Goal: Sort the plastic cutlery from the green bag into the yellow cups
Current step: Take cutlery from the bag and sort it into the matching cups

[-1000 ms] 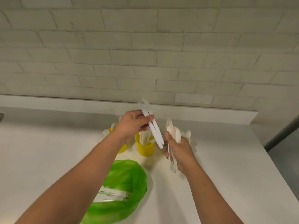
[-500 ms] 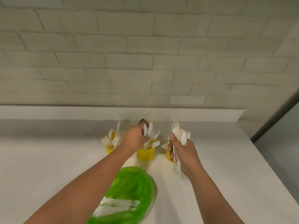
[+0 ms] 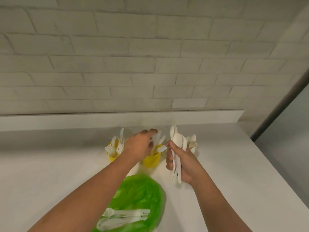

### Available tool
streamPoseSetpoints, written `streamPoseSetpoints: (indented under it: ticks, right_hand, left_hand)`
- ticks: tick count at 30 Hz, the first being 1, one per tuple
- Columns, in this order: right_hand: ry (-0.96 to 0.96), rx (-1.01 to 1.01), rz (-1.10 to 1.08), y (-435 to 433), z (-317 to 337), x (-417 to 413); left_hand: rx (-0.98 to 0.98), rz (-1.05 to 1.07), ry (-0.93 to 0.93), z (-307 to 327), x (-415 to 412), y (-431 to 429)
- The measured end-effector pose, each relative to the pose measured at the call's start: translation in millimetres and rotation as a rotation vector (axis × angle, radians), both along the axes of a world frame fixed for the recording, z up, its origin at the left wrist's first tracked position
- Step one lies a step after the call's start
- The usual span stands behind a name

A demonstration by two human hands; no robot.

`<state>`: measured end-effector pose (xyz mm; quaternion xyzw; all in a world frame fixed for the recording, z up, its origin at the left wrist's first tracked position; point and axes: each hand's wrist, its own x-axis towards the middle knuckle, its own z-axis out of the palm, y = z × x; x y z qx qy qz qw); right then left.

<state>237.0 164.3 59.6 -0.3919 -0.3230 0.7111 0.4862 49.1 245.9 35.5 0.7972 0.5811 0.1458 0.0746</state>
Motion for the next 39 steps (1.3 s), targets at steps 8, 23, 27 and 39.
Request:
streamPoseSetpoints:
  ticks: [8,23,27,39]
  right_hand:
    - [0.02,-0.04,-0.022,0.7,-3.3,0.1]
    - [-0.031,-0.069,0.052,0.8,7.5,-1.5]
    - [-0.087,-0.054,0.097,2.6,11.8,-5.8]
    - [-0.125,-0.121,0.225,-8.2,13.8,-15.7]
  left_hand:
    - [0.269,-0.231,0.15,-16.6,2.9,4.5]
    - [0.346,-0.12,-0.14,8.3,11.5,2.5]
    - [-0.273,0.061,-1.127,41.9,25.7,-26.9]
    - [-0.341,-0.116,-0.943,31.4,21.1,-49.9]
